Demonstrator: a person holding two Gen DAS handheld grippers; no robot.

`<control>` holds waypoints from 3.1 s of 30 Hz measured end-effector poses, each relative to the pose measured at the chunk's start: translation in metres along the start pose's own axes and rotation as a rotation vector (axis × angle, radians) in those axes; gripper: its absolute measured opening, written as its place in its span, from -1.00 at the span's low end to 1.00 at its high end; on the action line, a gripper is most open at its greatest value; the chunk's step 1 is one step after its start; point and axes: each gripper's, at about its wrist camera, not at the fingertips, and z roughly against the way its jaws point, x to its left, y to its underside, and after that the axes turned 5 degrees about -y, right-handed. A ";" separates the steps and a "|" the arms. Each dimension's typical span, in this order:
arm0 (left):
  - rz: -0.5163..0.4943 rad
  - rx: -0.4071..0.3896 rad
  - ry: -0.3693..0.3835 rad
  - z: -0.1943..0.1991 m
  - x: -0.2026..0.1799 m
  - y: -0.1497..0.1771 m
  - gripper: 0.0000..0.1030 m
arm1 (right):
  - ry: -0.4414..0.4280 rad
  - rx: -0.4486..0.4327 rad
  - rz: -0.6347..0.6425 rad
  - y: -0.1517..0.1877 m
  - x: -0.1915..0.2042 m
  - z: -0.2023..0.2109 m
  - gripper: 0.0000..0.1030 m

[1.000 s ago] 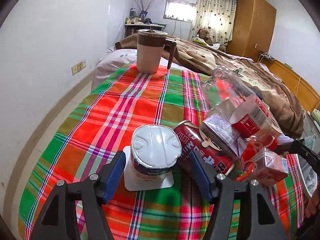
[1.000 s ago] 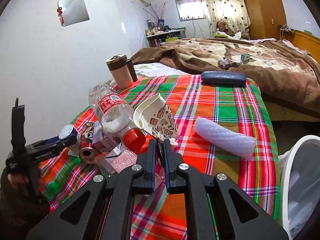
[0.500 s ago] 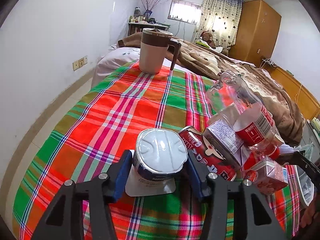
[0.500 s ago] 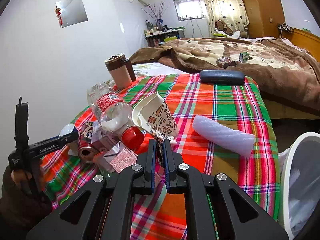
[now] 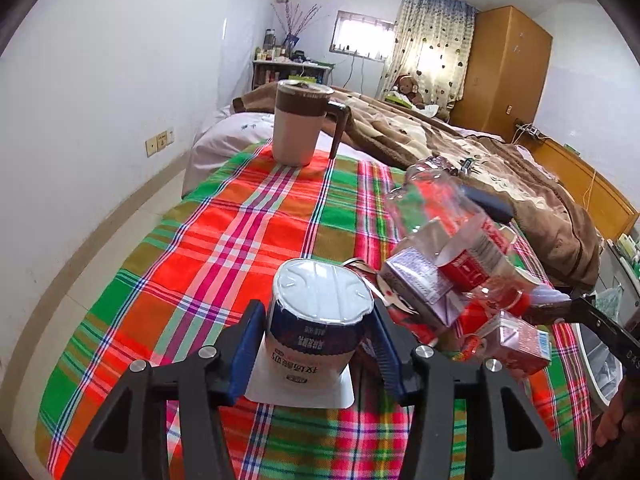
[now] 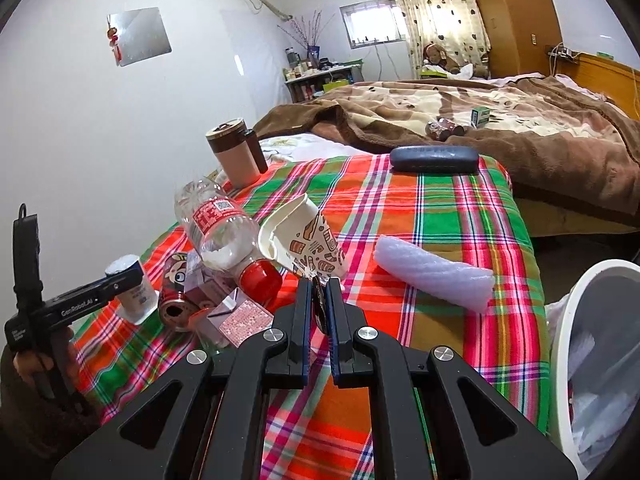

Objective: Collect trash
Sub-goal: 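Grasp the white yogurt tub with the left tool, then carry the yogurt tub over the white bin and open the left tool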

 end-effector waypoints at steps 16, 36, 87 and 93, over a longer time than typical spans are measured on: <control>-0.045 -0.066 0.097 0.049 -0.036 -0.004 0.02 | -0.019 -0.055 -0.037 0.000 -0.014 0.027 -0.86; -0.203 -0.036 0.412 0.068 -0.175 0.008 0.02 | 0.072 -0.125 -0.100 0.002 -0.069 0.095 -0.86; -0.457 0.129 0.662 0.032 -0.391 0.064 0.28 | 0.368 -0.028 -0.313 0.050 -0.192 0.133 -0.01; -0.446 0.100 0.634 0.043 -0.371 0.059 0.28 | 0.362 -0.045 -0.300 0.047 -0.184 0.136 -0.01</control>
